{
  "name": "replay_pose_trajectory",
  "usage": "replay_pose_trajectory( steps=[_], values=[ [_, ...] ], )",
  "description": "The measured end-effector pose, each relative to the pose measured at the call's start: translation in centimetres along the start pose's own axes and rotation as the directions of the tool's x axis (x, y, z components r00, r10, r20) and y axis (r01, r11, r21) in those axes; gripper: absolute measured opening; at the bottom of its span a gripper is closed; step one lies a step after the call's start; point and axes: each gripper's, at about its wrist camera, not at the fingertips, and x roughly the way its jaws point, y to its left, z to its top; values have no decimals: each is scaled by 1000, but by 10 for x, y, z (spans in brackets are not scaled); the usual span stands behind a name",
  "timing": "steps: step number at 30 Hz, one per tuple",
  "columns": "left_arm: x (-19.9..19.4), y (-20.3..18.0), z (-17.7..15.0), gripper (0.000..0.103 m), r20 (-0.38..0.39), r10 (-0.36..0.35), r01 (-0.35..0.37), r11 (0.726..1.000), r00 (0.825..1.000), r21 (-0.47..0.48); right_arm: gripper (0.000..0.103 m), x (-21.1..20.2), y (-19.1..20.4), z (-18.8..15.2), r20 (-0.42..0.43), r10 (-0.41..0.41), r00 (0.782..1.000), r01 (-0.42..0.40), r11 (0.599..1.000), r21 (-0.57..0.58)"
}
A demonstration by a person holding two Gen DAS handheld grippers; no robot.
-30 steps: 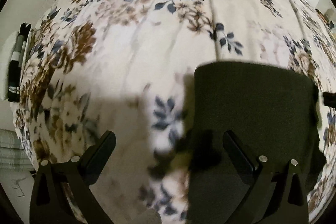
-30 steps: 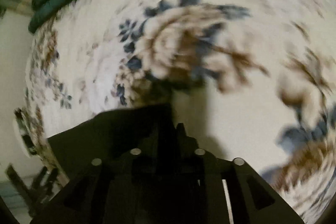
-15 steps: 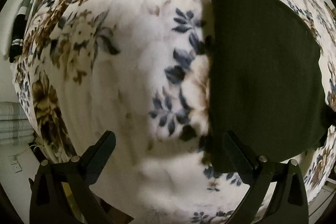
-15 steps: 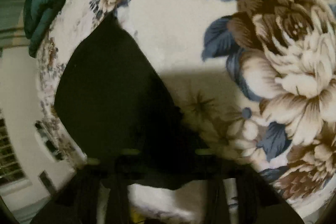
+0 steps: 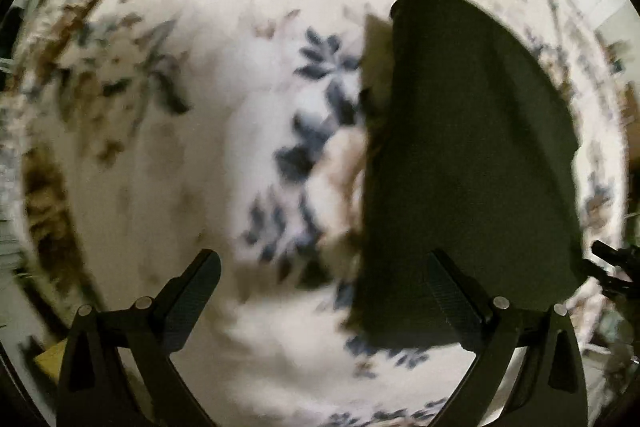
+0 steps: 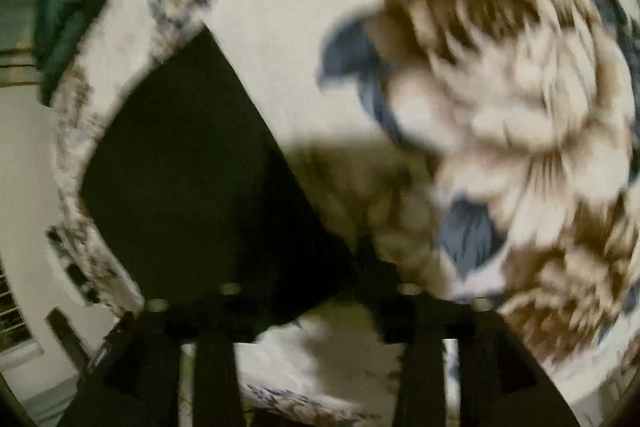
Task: Fold small clothes
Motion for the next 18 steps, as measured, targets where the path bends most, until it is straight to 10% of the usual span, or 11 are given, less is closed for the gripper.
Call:
replay_pose_trajectory(
  steps=[7,18],
  values=[
    [44,-6,43,103,-26,-295,296,955,955,21,66,41,15,60,-140,227,964,-245,960,-134],
    [57,-46,66,103,45,-390,381,915,920,134,67,112,65,76,-389,392,833,-493,847,-201]
  ],
)
